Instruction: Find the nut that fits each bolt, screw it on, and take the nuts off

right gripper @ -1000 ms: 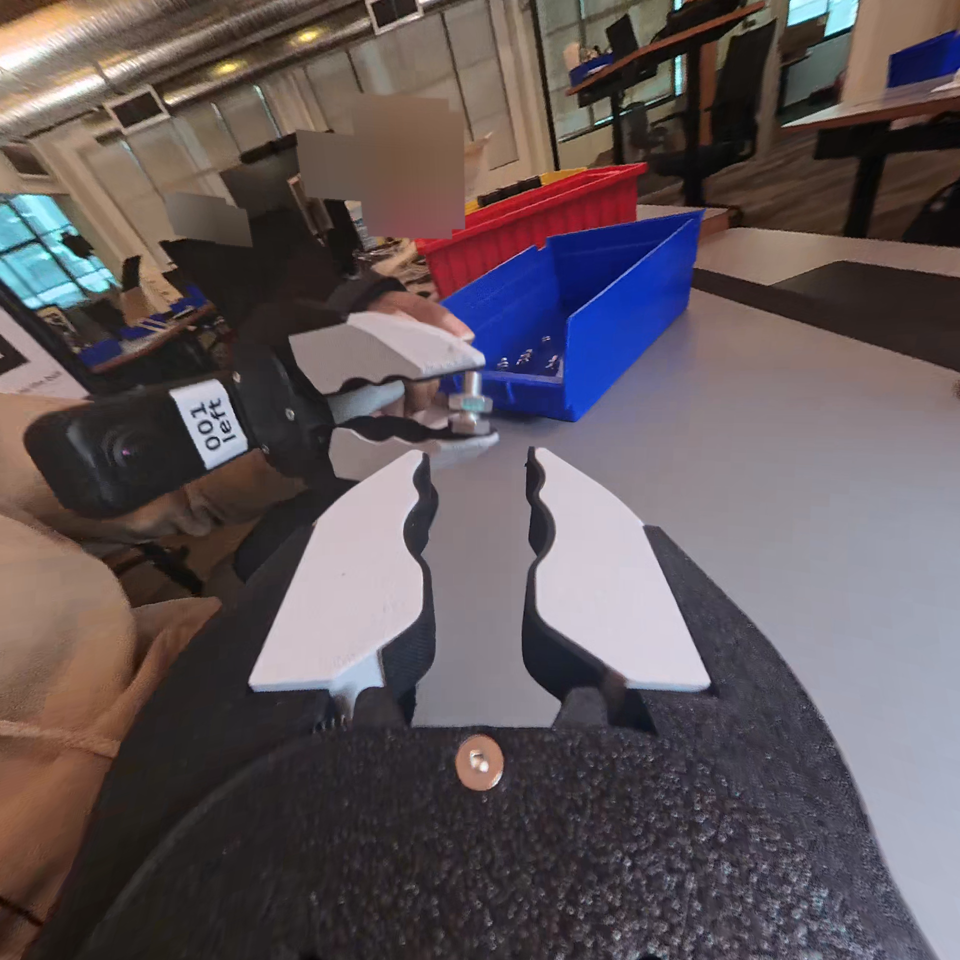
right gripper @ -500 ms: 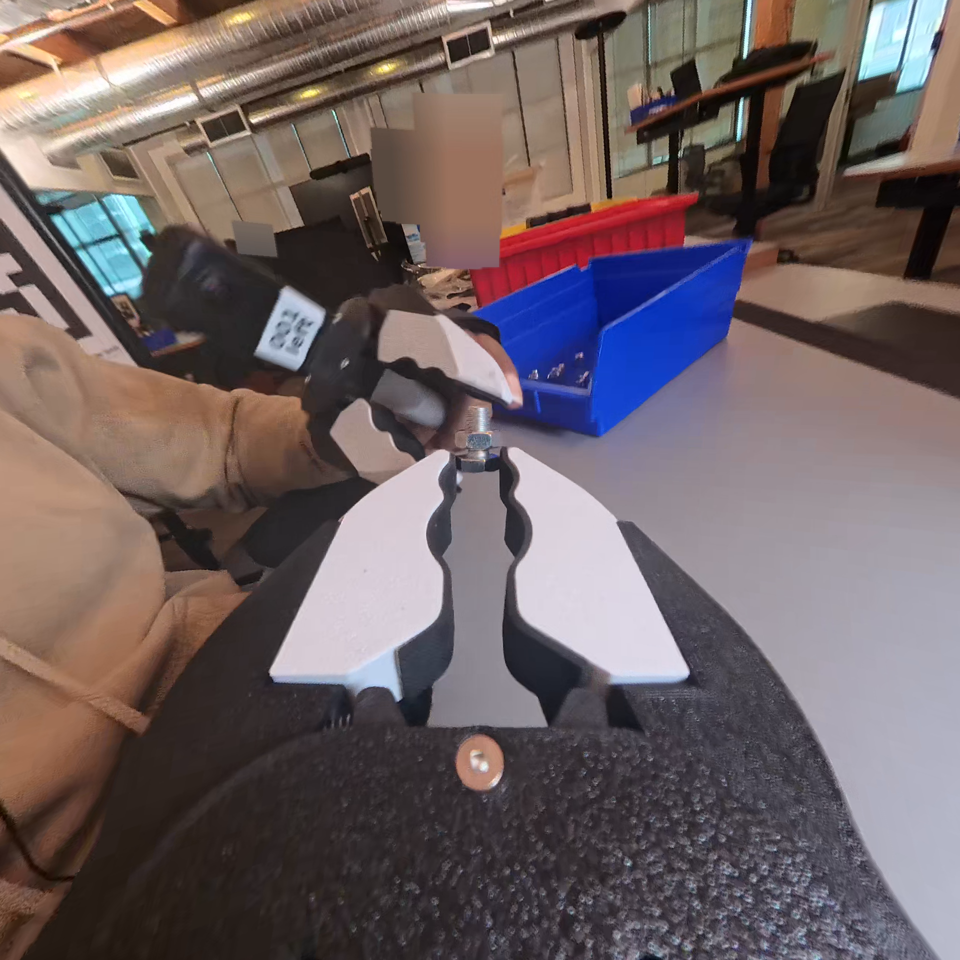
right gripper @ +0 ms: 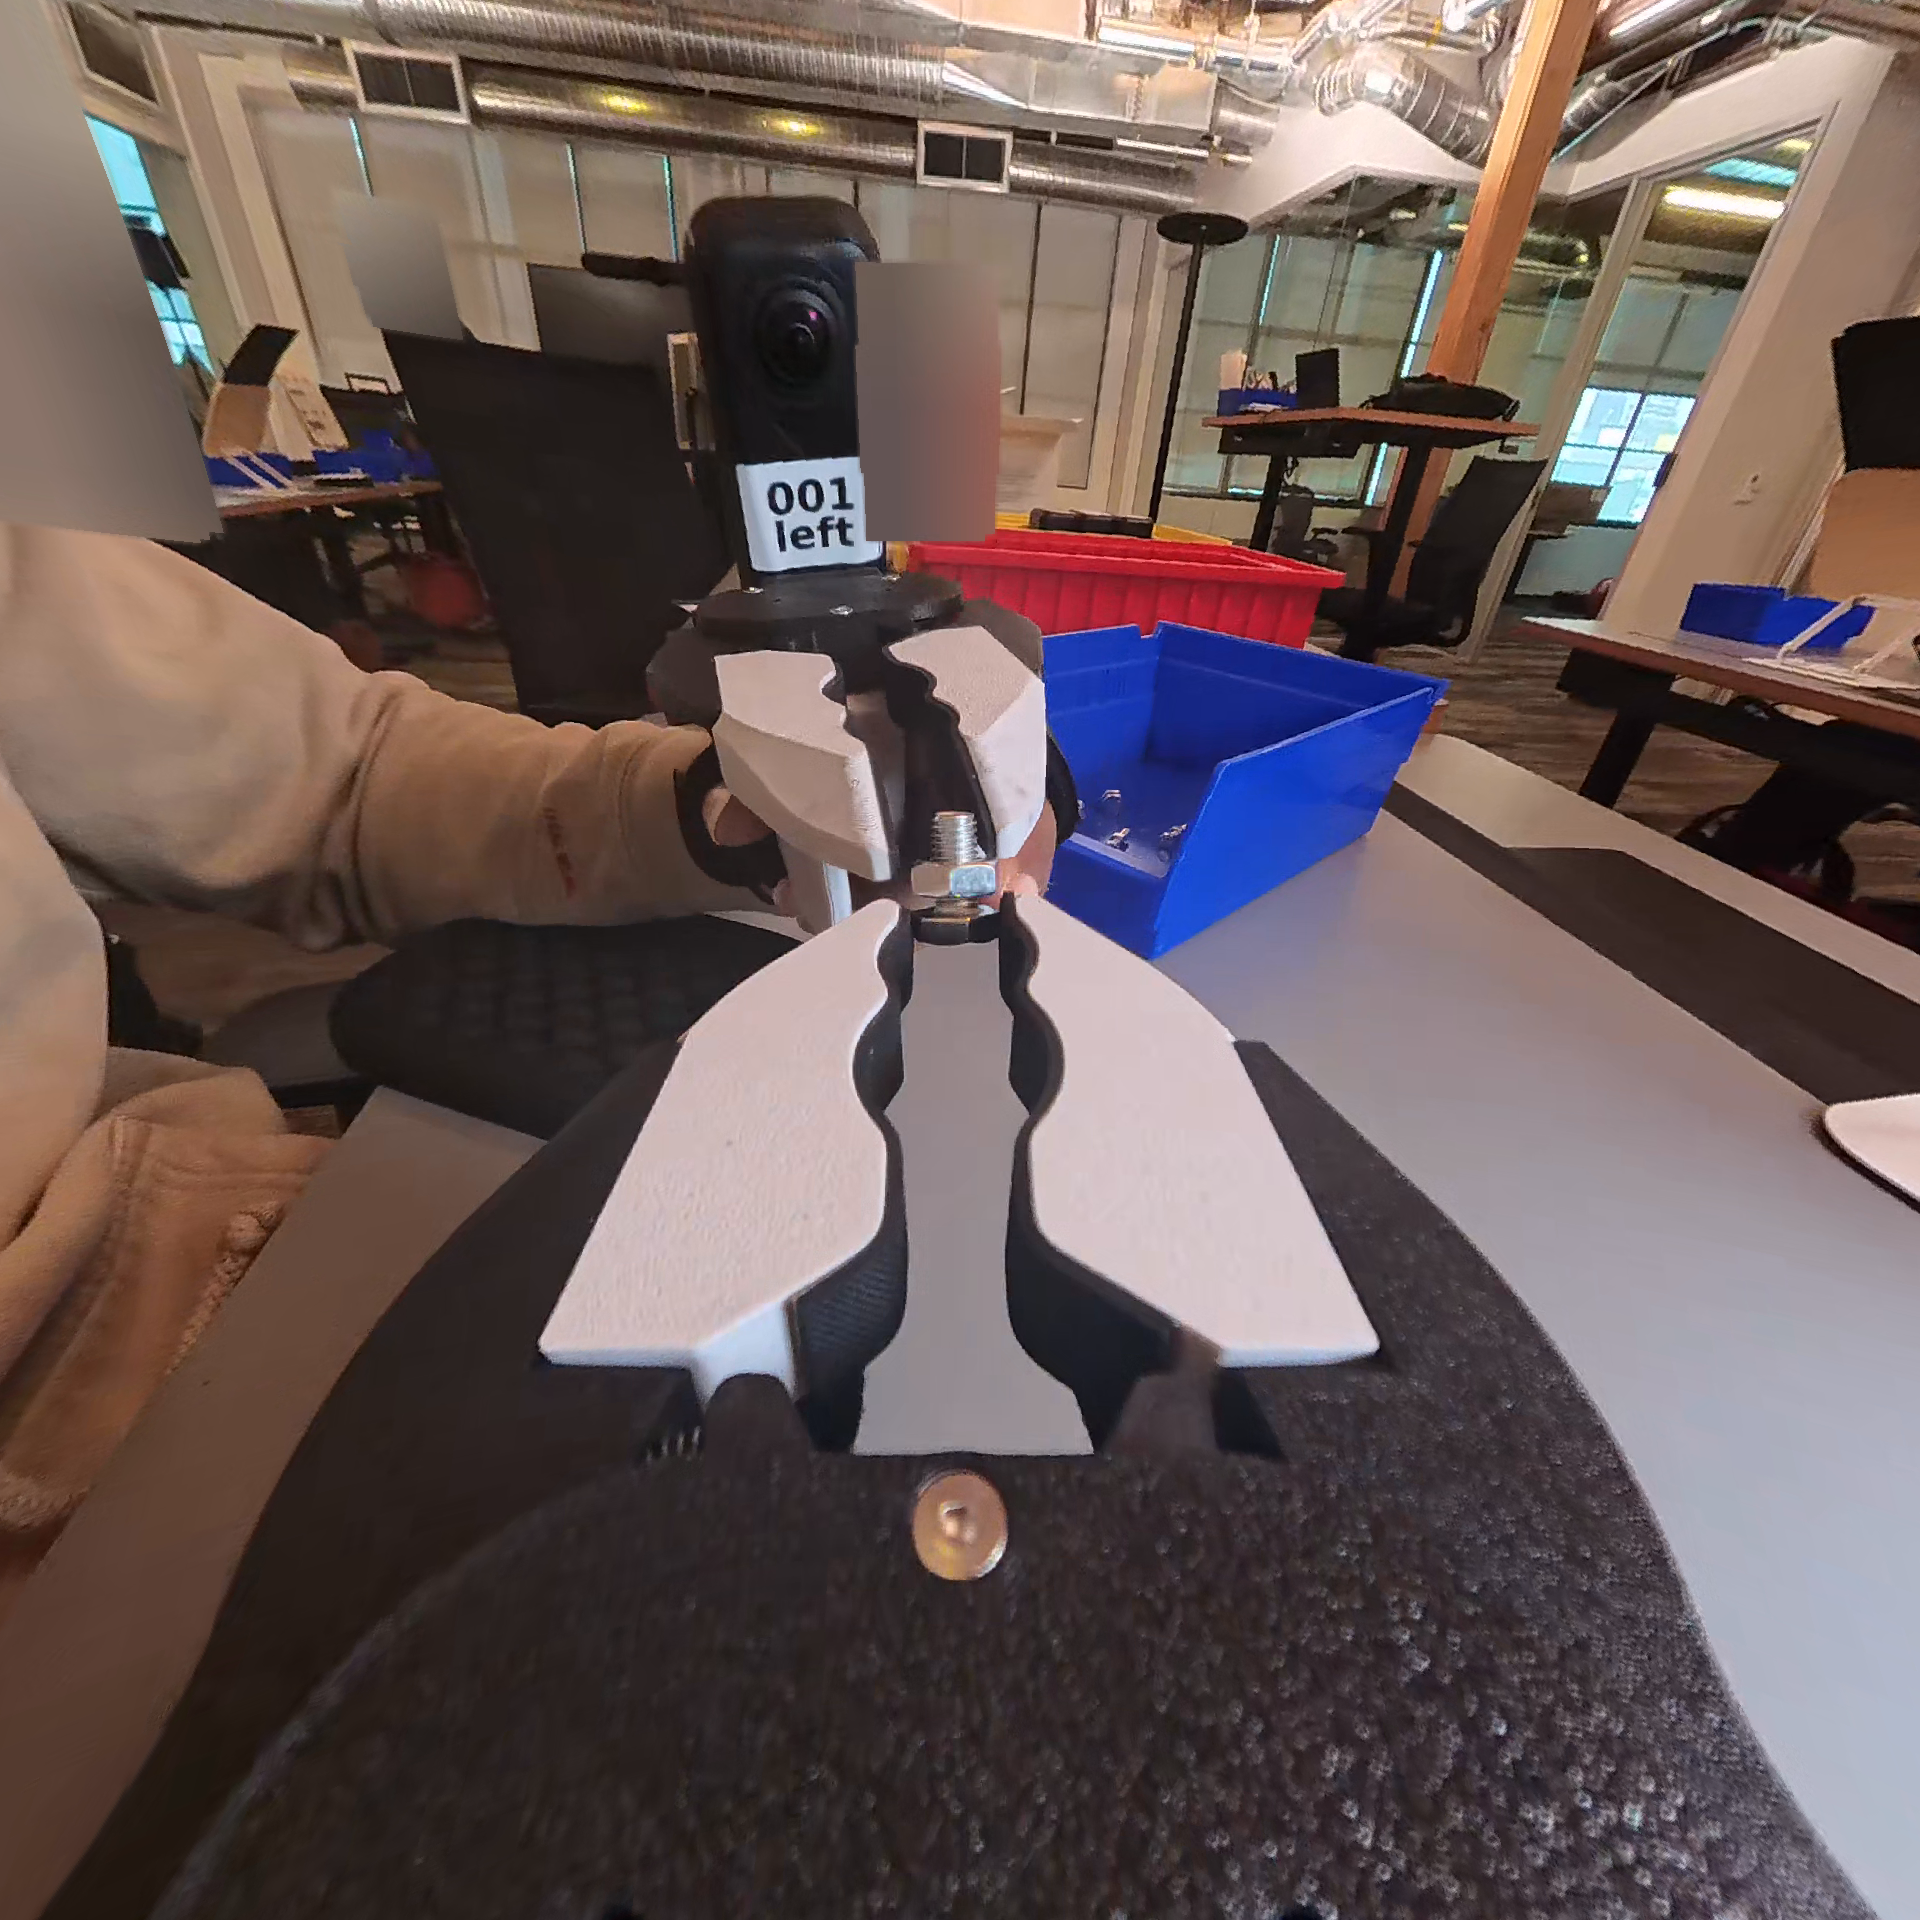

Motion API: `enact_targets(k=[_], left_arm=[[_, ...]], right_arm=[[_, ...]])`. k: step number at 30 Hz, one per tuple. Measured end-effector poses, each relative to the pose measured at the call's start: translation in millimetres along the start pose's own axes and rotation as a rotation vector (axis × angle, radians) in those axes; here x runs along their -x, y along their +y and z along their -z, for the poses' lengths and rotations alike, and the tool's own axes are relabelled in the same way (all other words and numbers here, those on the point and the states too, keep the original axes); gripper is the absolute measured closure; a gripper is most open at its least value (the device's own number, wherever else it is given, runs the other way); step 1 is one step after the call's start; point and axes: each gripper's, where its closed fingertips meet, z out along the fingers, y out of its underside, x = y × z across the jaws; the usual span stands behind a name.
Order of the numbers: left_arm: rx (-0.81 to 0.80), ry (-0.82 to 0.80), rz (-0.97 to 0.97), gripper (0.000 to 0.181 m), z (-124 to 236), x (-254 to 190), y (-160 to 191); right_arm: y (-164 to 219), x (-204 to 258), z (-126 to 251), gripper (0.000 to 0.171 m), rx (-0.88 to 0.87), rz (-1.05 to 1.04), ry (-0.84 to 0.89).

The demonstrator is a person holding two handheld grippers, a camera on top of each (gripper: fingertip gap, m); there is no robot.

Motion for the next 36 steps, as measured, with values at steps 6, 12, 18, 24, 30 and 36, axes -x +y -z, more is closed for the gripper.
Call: enact_targets(k=[6, 12, 18, 24, 30, 36], left_arm=[[0.018, -0.002, 0.008, 0.170, -0.8, 1.0, 3.3], [0.006, 0.014, 0.069, 0.172, 0.2, 1.5, 3.3], [0.027, 0.021, 0.072, 0.174, -1.3, 0.9, 8.2], [0.038, -0.024, 0.098, 0.174, -1.7, 7.6, 8.5], [0.052, -0.041, 0.106, 0.174, -0.1, 11.7, 10.4], [0.074, -0.021, 0.100, 0.174, -2.1, 7.8, 13.9]], right_arm=[[4.8, -1.6, -0.4, 0.156, 0.027, 0.025, 0.026], [5.6, -1.8, -1.0, 0.156, 0.036, 0.050, 0.045], [11.7, -0.4, -2.4, 0.156, 0.058, 0.050, 0.039], [11.5, -6.6, -2.7, 0.155, 0.059, 0.016, 0.079], [17.5, -6.6, -4.5, 0.149, 0.085, 0.003, 0.079], [20.1, -5.1, -4.8, 0.153, 0.092, -0.009, 0.063]])
